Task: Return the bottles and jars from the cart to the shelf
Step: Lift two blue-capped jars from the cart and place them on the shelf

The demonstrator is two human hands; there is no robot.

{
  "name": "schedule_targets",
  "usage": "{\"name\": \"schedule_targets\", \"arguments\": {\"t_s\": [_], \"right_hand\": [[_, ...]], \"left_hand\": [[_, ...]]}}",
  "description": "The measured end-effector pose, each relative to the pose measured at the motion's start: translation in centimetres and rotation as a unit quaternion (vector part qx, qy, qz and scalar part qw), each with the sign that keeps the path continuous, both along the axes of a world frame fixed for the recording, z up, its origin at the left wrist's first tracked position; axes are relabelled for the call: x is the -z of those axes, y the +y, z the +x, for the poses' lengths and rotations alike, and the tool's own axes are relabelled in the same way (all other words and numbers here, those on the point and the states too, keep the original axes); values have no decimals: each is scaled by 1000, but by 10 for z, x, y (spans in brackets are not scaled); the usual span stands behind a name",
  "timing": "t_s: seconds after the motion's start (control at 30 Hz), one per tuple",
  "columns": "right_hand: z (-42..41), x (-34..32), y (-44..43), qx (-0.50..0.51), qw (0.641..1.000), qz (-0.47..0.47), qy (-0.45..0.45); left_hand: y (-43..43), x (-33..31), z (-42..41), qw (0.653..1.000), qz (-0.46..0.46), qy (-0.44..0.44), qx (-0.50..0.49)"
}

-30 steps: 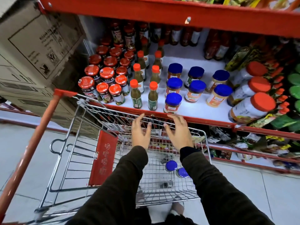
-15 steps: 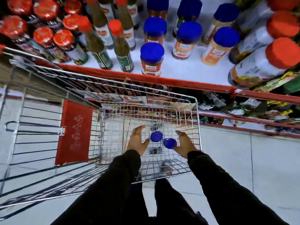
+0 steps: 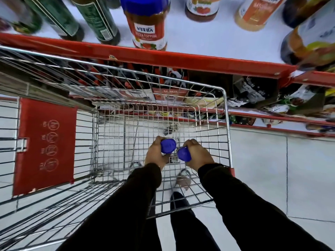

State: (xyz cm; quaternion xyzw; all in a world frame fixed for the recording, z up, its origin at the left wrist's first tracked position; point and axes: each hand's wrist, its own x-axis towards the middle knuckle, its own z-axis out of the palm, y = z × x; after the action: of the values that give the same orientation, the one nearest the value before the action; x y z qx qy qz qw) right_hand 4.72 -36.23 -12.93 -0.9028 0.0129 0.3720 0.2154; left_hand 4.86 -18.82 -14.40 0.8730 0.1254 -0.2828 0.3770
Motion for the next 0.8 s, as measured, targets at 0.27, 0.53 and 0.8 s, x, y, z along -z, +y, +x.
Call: {"name": "schedule_targets", "arguments": {"t_s": [0.27, 0.53, 0.8], "right_hand": [[-4, -49, -5, 69, 995, 45, -53], [-2, -141, -13, 79, 981, 64, -163], [21, -235, -40, 122, 941, 149, -279]], "left_hand": [[22, -59, -8, 994, -39, -18, -97], [35, -149, -4, 984, -77, -79, -142], [21, -239, 17, 956, -146, -167, -191]]}}
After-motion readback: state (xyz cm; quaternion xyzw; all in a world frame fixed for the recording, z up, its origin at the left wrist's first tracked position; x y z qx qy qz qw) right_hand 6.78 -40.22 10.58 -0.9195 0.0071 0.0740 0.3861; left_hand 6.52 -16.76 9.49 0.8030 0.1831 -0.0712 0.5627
